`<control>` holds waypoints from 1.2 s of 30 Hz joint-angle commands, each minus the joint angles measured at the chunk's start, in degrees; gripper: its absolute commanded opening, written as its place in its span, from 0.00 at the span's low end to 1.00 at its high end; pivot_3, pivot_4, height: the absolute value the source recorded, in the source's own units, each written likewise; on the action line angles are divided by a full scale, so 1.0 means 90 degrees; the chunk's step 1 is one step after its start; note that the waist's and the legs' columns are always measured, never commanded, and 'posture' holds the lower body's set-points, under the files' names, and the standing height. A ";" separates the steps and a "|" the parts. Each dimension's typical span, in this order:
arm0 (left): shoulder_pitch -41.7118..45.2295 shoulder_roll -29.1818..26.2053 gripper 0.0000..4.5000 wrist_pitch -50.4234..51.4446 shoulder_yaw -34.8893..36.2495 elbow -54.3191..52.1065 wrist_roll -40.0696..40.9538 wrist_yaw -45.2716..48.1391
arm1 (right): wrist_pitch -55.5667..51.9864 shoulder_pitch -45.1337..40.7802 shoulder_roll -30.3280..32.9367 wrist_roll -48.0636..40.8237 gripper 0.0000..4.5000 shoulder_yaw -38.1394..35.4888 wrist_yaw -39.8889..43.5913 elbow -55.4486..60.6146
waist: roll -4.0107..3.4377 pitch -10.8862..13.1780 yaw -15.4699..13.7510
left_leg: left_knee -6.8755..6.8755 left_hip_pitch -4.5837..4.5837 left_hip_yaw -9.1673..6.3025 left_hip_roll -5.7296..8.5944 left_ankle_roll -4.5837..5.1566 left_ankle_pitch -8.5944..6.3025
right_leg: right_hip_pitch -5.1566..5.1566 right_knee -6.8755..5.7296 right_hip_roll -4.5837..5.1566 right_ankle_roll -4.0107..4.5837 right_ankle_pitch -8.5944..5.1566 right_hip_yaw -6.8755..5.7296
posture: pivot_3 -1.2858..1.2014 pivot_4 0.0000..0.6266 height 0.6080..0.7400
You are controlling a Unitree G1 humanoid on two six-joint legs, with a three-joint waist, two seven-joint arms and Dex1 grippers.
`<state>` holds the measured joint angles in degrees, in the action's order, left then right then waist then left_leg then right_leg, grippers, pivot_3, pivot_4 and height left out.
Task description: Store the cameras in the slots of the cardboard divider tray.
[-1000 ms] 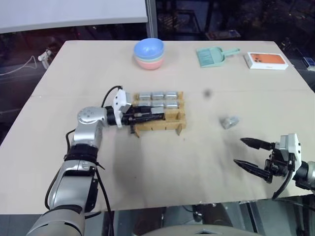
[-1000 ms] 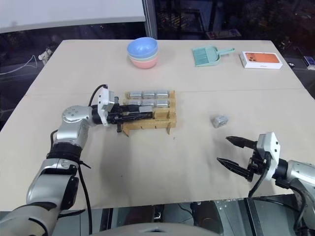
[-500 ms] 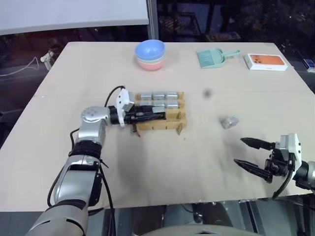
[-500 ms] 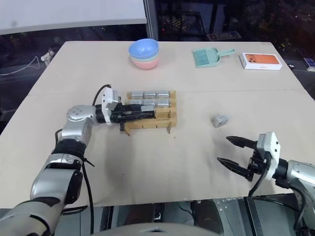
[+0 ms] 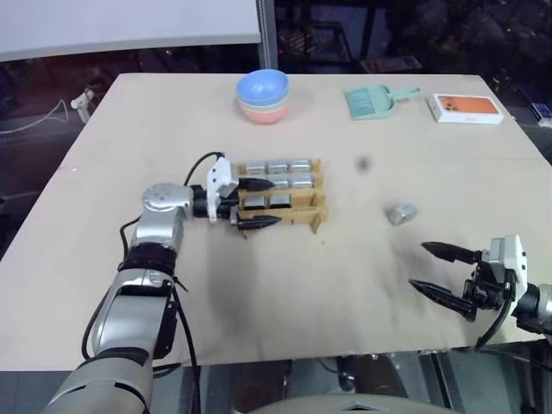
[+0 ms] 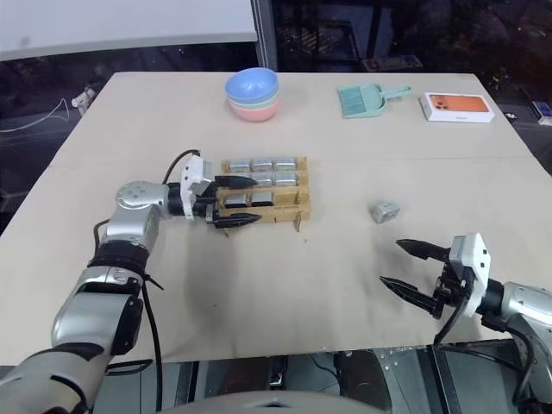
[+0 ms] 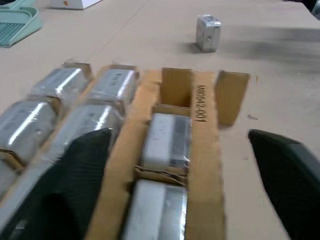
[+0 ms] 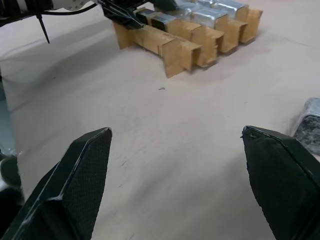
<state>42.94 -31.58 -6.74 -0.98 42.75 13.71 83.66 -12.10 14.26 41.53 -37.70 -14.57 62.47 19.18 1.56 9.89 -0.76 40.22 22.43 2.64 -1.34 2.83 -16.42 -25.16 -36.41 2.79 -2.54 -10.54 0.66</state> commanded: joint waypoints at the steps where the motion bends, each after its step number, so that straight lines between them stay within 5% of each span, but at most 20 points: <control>1: 0.0064 -0.0570 0.99 0.0699 0.0266 -0.1197 0.0352 0.0118 | 0.0147 -0.0096 0.0073 0.0056 0.92 -0.0269 0.0063 -0.0064 | 0.0004 0.0004 0.0019 | 0.0000 0.0000 -0.0001 -0.0001 0.0000 0.0000 | -0.0002 -0.0003 0.0000 0.0000 0.0000 0.0000 | 0.52 0.24 1.00; 8: -0.1300 -0.2509 0.99 0.3373 0.0878 -0.4505 0.1445 0.0337 | 0.0629 -0.1307 0.0572 0.0675 0.92 -0.0192 0.0411 -0.1177 | -0.0009 0.0011 0.0193 | -0.0002 0.0008 -0.0004 -0.0009 0.0008 -0.0005 | -0.0019 0.0003 0.0002 0.0006 0.0003 0.0027 | 0.52 0.24 1.00; 14: -0.3684 -0.3621 0.99 0.4770 0.2794 -0.6642 0.2297 0.0152 | 0.1318 -0.3388 0.1000 0.1627 0.92 0.0694 0.1295 -0.3043 | -0.0027 0.0029 0.0178 | -0.0006 0.0019 -0.0002 -0.0035 0.0012 -0.0009 | -0.0034 0.0009 0.0003 -0.0001 -0.0003 0.0019 | 0.52 0.24 1.00; 24: -0.5584 -0.3107 0.99 0.5548 0.4818 -0.8437 0.3024 -0.0615 | 0.3154 -0.6941 0.0372 0.3680 0.92 0.2635 0.2644 -0.7262 | -0.0052 0.0047 0.0177 | -0.0014 0.0035 0.0013 -0.0019 0.0008 -0.0007 | -0.0053 0.0015 0.0002 0.0024 0.0010 0.0017 | 0.52 0.24 1.00; 34: -0.6647 -0.2689 0.99 0.5681 0.5647 -0.9130 0.3432 -0.1069 | 0.4105 -0.8172 -0.0076 0.4551 0.92 0.3216 0.3229 -0.9047 | -0.0064 0.0054 0.0205 | -0.0020 0.0040 0.0014 -0.0013 -0.0009 0.0003 | -0.0050 0.0041 0.0008 0.0026 0.0014 0.0024 | 0.52 0.24 1.00; 36: -0.6764 -0.2636 1.00 0.5661 0.5711 -0.9201 0.3502 -0.1137 | 0.4166 -0.8282 -0.0113 0.4604 0.80 0.3214 0.3260 -0.9207 | -0.0064 0.0054 0.0198 | -0.0020 0.0038 0.0012 -0.0013 -0.0009 0.0003 | -0.0050 0.0038 0.0008 0.0027 0.0014 0.0023 | 0.52 0.24 1.00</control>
<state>-17.67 -55.34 44.66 47.87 -38.64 44.08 74.00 23.79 -58.53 40.04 3.50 14.71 88.42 -63.07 0.98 10.38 1.02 40.04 22.77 2.75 -1.46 2.75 -16.40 -25.61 -36.07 2.86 -2.30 -10.42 0.85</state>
